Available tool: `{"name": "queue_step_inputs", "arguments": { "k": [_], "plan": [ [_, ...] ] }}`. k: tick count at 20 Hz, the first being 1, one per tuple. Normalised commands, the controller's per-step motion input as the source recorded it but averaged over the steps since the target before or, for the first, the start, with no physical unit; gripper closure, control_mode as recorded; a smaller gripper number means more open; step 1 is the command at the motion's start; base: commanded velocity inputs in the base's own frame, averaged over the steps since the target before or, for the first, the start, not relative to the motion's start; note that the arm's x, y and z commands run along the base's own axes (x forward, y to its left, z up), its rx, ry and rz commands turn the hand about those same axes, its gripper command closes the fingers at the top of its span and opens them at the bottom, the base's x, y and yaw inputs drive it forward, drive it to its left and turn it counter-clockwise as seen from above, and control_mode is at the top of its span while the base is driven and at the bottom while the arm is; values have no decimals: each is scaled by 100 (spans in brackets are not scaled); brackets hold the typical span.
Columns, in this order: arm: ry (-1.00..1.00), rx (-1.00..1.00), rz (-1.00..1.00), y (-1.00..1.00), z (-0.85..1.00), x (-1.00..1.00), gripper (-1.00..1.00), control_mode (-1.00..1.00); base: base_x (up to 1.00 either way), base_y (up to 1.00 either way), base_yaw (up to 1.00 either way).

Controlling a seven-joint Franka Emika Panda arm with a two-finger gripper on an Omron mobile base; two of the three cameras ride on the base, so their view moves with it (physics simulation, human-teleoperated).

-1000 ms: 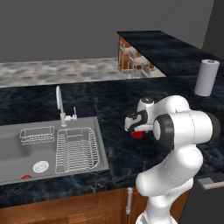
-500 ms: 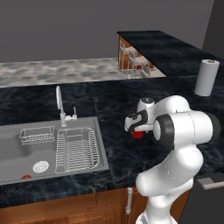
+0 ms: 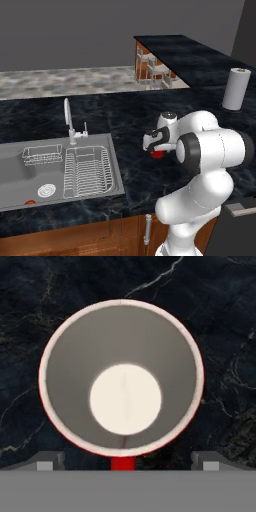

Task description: Clear the mugs and bowl far away from the sink.

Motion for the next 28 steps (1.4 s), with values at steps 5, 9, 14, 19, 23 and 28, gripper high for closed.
{"name": "queue_step_inputs", "arguments": {
  "k": [5, 9, 14, 19, 23, 28],
  "plan": [
    [1, 0, 0, 0, 0, -17, -100, -100, 0, 0, 0],
    [0, 0, 0, 0, 0, 0, -100, -100, 0, 0, 0],
    [0, 0, 0, 0, 0, 11, -100, -100, 0, 0, 0],
    [0, 0, 0, 0, 0, 16, -100, -100, 0, 0, 0],
    [2, 0, 0, 0, 0, 4, 100, -100, 0, 0, 0],
    [4, 0, 0, 0, -1, 0, 100, -100, 0, 0, 0]
  ]
}}
